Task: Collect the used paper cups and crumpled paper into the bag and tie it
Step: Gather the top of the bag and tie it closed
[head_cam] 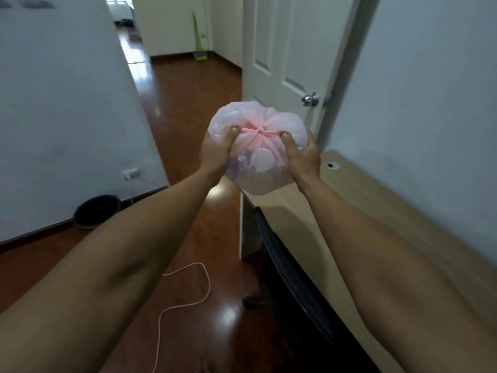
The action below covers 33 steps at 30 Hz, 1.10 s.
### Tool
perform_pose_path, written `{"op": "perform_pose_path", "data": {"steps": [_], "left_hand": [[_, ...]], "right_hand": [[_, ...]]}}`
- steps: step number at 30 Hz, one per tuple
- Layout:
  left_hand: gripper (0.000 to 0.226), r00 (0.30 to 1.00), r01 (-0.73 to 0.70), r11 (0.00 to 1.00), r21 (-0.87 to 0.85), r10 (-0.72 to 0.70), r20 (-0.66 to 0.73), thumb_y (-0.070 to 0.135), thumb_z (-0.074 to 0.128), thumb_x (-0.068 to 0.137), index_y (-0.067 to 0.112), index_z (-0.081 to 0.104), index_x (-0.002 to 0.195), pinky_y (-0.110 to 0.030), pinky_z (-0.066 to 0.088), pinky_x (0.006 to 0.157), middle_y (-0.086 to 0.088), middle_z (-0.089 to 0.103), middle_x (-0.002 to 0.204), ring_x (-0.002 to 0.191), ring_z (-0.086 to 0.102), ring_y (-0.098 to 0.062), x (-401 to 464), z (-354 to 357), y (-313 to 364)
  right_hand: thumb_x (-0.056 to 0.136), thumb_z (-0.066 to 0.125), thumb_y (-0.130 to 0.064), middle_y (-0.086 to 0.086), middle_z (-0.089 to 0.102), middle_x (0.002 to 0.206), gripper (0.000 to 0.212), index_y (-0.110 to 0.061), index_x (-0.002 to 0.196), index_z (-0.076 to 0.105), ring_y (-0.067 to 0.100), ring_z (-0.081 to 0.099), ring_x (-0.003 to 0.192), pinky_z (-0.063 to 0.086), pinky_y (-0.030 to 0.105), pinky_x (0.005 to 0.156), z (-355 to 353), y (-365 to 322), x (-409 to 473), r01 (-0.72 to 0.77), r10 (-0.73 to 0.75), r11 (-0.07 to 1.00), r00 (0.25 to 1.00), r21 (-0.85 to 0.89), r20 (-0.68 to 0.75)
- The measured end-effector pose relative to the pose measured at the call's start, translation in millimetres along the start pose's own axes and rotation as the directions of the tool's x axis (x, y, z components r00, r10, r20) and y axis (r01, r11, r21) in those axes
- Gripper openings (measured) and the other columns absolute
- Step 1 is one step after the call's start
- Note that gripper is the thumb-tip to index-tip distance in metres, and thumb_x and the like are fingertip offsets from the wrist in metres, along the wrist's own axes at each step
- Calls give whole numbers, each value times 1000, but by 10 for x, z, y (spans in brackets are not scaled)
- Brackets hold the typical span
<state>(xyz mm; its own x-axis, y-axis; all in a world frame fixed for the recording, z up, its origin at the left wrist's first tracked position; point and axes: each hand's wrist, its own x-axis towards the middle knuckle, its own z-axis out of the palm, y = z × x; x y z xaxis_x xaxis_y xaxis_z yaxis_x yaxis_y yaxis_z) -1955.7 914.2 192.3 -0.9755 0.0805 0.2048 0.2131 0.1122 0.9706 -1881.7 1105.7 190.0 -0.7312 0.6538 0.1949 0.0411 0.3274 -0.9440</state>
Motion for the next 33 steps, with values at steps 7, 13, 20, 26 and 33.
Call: {"op": "perform_pose_path", "data": {"steps": [7,13,20,26,33], "left_hand": [[70,964,75,990,119,-42,-264,75,65,78,25,63,128,-41,54,100,4,69,124,112,65,-19,906,-1902,-448],[76,893,146,982,124,-77,-443,81,65,70,29,67,125,-42,54,101,8,72,119,110,67,-16,1204,-3256,-846],[75,775,235,966,110,-117,-621,79,70,69,28,67,125,-40,54,101,8,72,119,111,68,-14,1430,-4574,-1320],[83,691,320,944,80,-175,-701,80,70,68,24,65,129,-41,51,105,3,70,125,116,66,-17,1918,-5534,-1912],[94,640,422,906,-15,-310,-703,87,71,63,20,63,129,-45,55,100,3,71,121,111,68,-15,2908,-6464,-2880]], "right_hand": [[72,57,-86,-2,58,143,93,-34,148,45,20,59,126,53,44,104,2219,-537,-79,19,-33,997,979,71,201],[69,61,-86,-2,58,145,98,-30,148,47,20,57,130,49,44,108,3677,-896,-302,34,-70,994,921,100,383],[75,67,-74,0,62,140,87,-26,146,50,20,60,125,49,39,107,5235,-1132,-639,46,-119,988,827,146,550],[87,69,-58,4,55,148,79,-20,152,43,23,53,133,43,34,111,6612,-1171,-730,25,-112,990,716,136,689],[84,68,-63,1,56,146,81,-21,150,45,22,54,131,45,37,110,8162,-1098,-477,-24,-22,999,643,49,765]]}}
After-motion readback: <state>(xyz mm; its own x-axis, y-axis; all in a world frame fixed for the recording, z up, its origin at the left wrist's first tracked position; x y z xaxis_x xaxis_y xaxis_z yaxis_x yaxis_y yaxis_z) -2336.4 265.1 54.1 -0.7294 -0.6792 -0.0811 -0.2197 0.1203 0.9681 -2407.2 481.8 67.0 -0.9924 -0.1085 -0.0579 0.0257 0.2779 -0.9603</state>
